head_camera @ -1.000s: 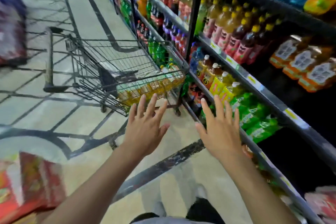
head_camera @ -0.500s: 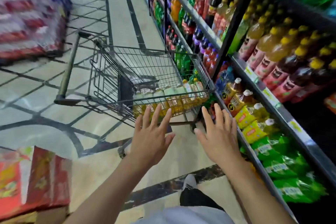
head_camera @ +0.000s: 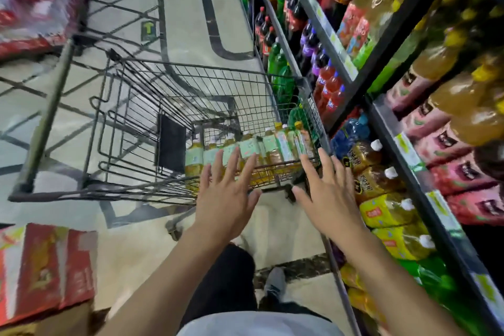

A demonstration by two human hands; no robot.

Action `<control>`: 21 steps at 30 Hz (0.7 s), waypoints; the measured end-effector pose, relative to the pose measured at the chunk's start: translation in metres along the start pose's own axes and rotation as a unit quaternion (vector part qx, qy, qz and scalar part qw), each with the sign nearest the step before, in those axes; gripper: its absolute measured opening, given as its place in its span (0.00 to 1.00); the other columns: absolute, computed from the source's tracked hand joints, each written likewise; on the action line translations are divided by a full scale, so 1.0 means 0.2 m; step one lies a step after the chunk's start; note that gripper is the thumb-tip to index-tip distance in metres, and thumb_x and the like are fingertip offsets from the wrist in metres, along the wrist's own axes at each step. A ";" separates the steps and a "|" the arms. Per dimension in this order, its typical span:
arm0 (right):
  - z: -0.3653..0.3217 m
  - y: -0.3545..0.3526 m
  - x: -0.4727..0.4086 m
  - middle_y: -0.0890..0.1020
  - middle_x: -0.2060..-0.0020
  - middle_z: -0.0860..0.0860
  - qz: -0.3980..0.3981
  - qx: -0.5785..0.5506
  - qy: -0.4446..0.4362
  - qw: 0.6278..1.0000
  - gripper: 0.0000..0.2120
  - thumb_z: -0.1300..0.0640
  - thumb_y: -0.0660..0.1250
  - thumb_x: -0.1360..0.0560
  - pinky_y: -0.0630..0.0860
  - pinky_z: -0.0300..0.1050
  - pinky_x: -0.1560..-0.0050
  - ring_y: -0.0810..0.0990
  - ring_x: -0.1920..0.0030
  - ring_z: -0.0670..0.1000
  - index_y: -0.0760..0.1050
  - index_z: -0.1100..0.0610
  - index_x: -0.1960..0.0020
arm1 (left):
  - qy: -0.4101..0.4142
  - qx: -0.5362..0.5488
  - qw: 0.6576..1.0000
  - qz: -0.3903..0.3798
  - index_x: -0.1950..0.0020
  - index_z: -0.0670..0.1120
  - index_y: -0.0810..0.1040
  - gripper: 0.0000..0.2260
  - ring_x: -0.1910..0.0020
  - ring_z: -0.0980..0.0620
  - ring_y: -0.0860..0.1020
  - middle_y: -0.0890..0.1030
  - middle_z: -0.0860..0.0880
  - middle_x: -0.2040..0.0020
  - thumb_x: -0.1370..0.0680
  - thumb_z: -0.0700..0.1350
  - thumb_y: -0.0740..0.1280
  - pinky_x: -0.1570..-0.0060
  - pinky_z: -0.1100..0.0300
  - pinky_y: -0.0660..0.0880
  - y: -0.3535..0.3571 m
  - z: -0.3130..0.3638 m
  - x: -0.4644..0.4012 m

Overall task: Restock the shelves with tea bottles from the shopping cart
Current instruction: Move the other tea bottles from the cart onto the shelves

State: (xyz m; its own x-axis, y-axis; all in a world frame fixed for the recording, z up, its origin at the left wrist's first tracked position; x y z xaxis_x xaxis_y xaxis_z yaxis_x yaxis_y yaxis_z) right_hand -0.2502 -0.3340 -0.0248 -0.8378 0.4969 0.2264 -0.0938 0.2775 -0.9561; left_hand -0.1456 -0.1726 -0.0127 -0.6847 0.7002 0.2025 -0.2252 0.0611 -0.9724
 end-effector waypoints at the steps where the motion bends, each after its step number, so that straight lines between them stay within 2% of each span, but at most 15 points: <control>1: 0.00 0.01 -0.09 0.44 0.17 0.54 -0.001 -0.001 0.001 1.000 0.33 0.39 0.56 0.17 0.45 0.62 0.20 0.45 0.19 0.60 0.47 0.45 0.17 | -0.005 0.005 1.000 -0.002 0.17 0.58 0.39 0.31 0.18 0.42 0.37 0.40 0.50 0.16 0.17 0.64 0.48 0.21 0.42 0.45 0.02 -0.04 -0.08; 5: 0.03 0.09 -0.47 0.46 0.18 0.54 -0.032 0.015 0.027 0.999 0.32 0.41 0.57 0.17 0.46 0.61 0.21 0.46 0.19 0.59 0.49 0.46 0.17 | -0.012 0.015 0.999 -0.043 0.18 0.57 0.36 0.31 0.18 0.42 0.36 0.38 0.49 0.16 0.16 0.64 0.46 0.21 0.42 0.42 0.15 -0.16 -0.45; 11: 0.10 0.24 -0.97 0.49 0.18 0.55 -0.067 0.034 0.051 0.996 0.32 0.41 0.58 0.17 0.49 0.62 0.22 0.50 0.20 0.60 0.50 0.46 0.17 | 0.030 0.044 0.996 -0.068 0.17 0.56 0.42 0.31 0.18 0.40 0.39 0.41 0.47 0.16 0.16 0.63 0.50 0.22 0.40 0.42 0.37 -0.17 -1.02; 14: 0.19 0.37 -1.17 0.48 0.18 0.55 -0.099 0.037 0.068 0.992 0.33 0.40 0.58 0.17 0.48 0.62 0.22 0.49 0.20 0.61 0.50 0.46 0.17 | 0.054 0.041 0.992 -0.111 0.18 0.55 0.35 0.32 0.19 0.40 0.37 0.37 0.47 0.17 0.16 0.62 0.47 0.22 0.41 0.38 0.52 -0.12 -1.22; 18: 0.35 0.59 -1.33 0.49 0.18 0.55 -0.127 0.030 0.106 0.986 0.34 0.41 0.59 0.18 0.50 0.63 0.22 0.51 0.20 0.62 0.49 0.47 0.17 | 0.053 0.050 0.986 -0.149 0.19 0.55 0.32 0.32 0.19 0.39 0.36 0.38 0.46 0.17 0.16 0.62 0.45 0.20 0.40 0.42 0.74 -0.07 -1.38; 21: 0.43 0.81 -1.43 0.49 0.18 0.56 -0.166 0.024 0.116 0.979 0.34 0.41 0.59 0.18 0.53 0.63 0.21 0.52 0.20 0.63 0.49 0.49 0.17 | 0.050 0.063 0.979 -0.187 0.21 0.55 0.27 0.32 0.20 0.40 0.34 0.36 0.45 0.17 0.16 0.63 0.44 0.22 0.42 0.39 0.93 -0.06 -1.45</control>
State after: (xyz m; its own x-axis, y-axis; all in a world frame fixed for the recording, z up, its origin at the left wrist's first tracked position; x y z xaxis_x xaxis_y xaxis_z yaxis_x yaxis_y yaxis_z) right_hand -0.0723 -0.5012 -0.2594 -0.6122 0.5614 0.5569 -0.3704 0.4186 -0.8292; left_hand 0.0186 -0.3558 -0.2540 -0.4681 0.7126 0.5227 -0.5352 0.2421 -0.8093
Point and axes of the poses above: each hand's wrist, its own x-axis away from the middle knuckle, its own y-axis out of the palm, z = x × y, the point moved 10 cm from there along -x, towards the middle knuckle
